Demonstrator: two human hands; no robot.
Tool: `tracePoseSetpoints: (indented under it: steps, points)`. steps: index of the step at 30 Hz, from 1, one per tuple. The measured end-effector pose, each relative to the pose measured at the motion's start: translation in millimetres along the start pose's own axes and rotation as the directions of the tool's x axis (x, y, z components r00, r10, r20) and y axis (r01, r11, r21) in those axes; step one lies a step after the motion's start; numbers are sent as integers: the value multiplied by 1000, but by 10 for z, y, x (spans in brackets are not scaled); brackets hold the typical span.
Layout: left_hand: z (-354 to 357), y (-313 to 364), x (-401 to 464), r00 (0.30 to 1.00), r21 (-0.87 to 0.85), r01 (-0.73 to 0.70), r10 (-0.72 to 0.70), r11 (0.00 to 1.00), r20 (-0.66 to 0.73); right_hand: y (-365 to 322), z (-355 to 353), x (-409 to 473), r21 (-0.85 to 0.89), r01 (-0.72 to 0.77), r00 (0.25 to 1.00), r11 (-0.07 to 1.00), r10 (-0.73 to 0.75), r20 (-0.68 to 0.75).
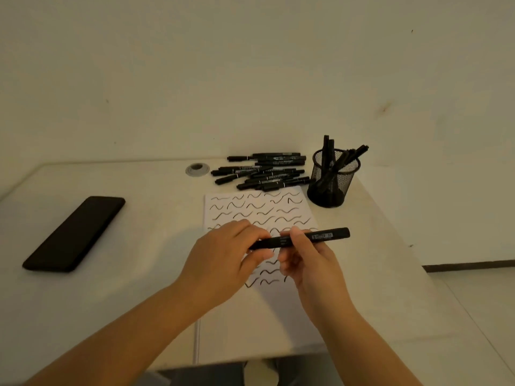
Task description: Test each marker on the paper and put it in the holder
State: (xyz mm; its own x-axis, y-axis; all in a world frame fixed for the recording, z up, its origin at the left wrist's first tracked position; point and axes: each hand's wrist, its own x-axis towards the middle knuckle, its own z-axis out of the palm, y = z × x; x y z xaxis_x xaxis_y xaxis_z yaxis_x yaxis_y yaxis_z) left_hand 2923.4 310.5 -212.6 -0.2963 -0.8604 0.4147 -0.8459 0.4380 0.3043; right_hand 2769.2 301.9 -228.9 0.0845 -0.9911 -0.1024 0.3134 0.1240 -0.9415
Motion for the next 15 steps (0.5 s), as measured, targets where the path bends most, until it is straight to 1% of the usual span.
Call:
tracePoseSetpoints:
  steps: [3, 6, 7, 10, 15]
  points:
    - [44, 116, -121, 998, 40, 7, -4, 999, -67, 80, -32, -116, 36, -26, 999, 999, 27, -22]
    - [94, 208, -229, 998, 142, -2, 11, 990, -63, 129, -80, -176, 6, -47, 997, 999, 48, -64]
    - [103, 239, -256, 999, 136, 10, -5, 991, -37, 136, -101, -186, -8, -46, 997, 999, 45, -67]
    - [133, 289, -294, 994, 49, 101, -103, 994, 45, 139, -163, -205, -87, -12, 999, 996, 8, -43]
    - [165, 320, -297, 978, -177, 171, -145, 969, 148, 128, -251, -231, -127, 43, 999, 991, -43, 2]
